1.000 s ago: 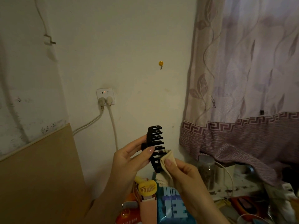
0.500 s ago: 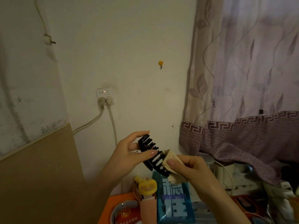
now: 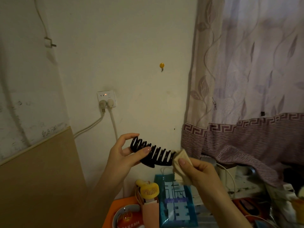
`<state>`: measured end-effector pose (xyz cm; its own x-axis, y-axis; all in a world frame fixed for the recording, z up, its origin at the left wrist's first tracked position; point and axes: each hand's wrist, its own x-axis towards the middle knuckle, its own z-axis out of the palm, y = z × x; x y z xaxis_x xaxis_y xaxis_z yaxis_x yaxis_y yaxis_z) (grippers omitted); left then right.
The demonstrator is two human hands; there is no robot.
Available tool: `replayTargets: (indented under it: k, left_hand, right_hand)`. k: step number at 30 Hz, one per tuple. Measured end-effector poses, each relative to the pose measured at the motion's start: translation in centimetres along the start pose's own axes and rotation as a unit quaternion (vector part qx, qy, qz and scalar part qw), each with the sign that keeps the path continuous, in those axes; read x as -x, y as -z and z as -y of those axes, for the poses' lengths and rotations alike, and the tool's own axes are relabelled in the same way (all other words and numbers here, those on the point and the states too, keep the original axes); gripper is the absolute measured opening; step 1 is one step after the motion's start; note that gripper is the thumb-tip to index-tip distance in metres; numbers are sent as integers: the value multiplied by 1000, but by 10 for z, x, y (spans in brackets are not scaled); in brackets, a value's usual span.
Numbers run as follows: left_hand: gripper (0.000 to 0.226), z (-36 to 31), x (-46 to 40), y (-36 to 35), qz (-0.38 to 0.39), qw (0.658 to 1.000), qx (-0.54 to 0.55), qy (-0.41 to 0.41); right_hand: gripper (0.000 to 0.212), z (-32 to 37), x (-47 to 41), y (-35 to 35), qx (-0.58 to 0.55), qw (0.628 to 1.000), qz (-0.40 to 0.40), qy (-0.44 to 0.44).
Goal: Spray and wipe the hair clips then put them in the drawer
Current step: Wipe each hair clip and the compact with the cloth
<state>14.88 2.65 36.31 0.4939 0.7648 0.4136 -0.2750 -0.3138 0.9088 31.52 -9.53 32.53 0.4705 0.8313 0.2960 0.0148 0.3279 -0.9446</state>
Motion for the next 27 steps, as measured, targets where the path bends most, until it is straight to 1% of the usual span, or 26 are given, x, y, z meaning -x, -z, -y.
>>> replayTargets:
  k: [3,6,8,11,17,24,27]
  left_hand:
    - [62,3,3,-2,8,1000,-13,0]
    - [62,4,6,-6,5,1000,-7,-6]
    - [61,5,8,-11,-6,1000,6,-13]
    - [61,7,11,-16,-30,999,28,-21]
    - [60,12,14,-19,-19,1000,16,-18]
    - [57,21,13,-17,-21,1000,-9,-12]
    - [59,25,13,-14,-21,1000,-13,-1]
  right_hand:
    - [31,5,-3,2,-19,1000,-13,6]
    - [36,8,-3,-1,-16,1000,13,12]
    - [35,7,-3,-4,-19,999,29,14]
    - [28,6,-2,-5,-43,998,34,17]
    - [37,3,0,-5,-66,998,11,2]
    - [35,-4,2,-8,-73,997,-24,12]
    - [26,-5,2,-8,-77,997,-29,4]
